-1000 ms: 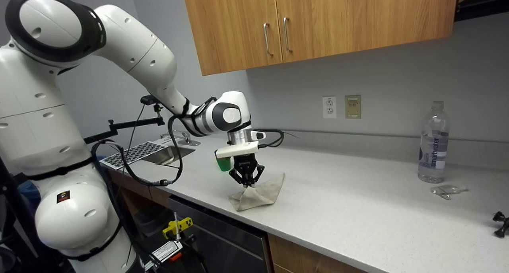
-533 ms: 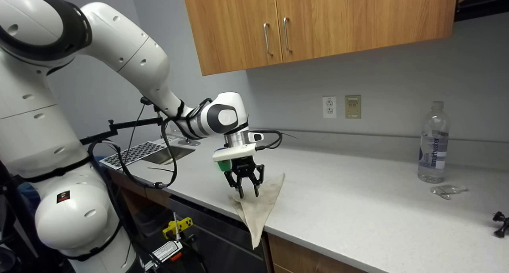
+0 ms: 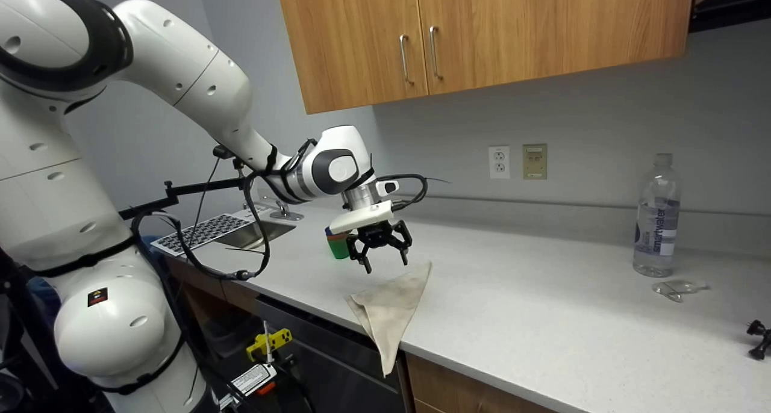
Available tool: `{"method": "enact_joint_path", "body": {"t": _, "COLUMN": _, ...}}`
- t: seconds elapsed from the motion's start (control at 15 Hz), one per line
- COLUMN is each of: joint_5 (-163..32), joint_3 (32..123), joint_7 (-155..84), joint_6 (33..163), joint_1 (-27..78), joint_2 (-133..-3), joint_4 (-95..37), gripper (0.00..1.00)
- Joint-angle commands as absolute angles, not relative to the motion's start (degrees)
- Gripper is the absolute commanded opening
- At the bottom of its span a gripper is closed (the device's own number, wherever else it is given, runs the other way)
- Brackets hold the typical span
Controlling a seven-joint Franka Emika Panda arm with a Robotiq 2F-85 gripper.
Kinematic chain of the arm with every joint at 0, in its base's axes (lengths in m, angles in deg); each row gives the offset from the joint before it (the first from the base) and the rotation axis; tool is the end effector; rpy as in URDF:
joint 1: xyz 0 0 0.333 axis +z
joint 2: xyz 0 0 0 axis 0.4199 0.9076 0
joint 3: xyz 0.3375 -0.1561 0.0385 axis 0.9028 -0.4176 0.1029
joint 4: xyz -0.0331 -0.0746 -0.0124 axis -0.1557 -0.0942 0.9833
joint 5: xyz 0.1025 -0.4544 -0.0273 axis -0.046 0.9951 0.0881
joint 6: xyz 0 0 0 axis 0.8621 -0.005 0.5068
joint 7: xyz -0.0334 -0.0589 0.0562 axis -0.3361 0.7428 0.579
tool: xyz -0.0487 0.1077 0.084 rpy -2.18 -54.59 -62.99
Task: Unfold the white towel
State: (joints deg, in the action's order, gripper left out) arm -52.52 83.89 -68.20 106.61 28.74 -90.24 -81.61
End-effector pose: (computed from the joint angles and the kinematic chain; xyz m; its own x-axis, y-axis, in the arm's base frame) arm 0.5024 0.0520 0.2840 0.6814 0.7305 -0.0448 0.7239 -0.6637 0.1884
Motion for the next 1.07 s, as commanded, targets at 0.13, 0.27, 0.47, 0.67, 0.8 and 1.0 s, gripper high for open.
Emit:
{"method": "enact_joint_path", "body": {"t": 0.13, "joint_5": -58.94, "joint_3": 84.26, "joint_7": -70.1, "joint_6": 116.37, "joint_1": 30.4, "joint_2": -85.93, "joint_4": -76.23, "gripper": 1.0}}
{"method": "enact_joint_path", "body": {"t": 0.27, "joint_5": -61.64, "joint_3": 84.44, "joint_7": -71.15, "joint_6": 119.52, "joint_1": 30.53, "joint_2": -84.29, "joint_4": -76.01, "gripper": 1.0}}
{"method": "enact_joint_path", "body": {"t": 0.47, "joint_5": -66.11, "joint_3": 85.23, "joint_7": -72.56, "joint_6": 124.36, "joint_1": 30.19, "joint_2": -81.12, "joint_4": -76.34, "gripper": 0.98}}
{"method": "enact_joint_path", "body": {"t": 0.67, "joint_5": -69.93, "joint_3": 86.76, "joint_7": -74.02, "joint_6": 128.06, "joint_1": 29.29, "joint_2": -77.9, "joint_4": -76.03, "gripper": 0.68}}
{"method": "enact_joint_path", "body": {"t": 0.8, "joint_5": -70.95, "joint_3": 87.78, "joint_7": -73.55, "joint_6": 130.42, "joint_1": 28.52, "joint_2": -75.86, "joint_4": -75.64, "gripper": 0.52}}
{"method": "enact_joint_path", "body": {"t": 1.0, "joint_5": -70.29, "joint_3": 89.19, "joint_7": -71.89, "joint_6": 132.69, "joint_1": 27.58, "joint_2": -73.38, "joint_4": -74.97, "gripper": 0.3}}
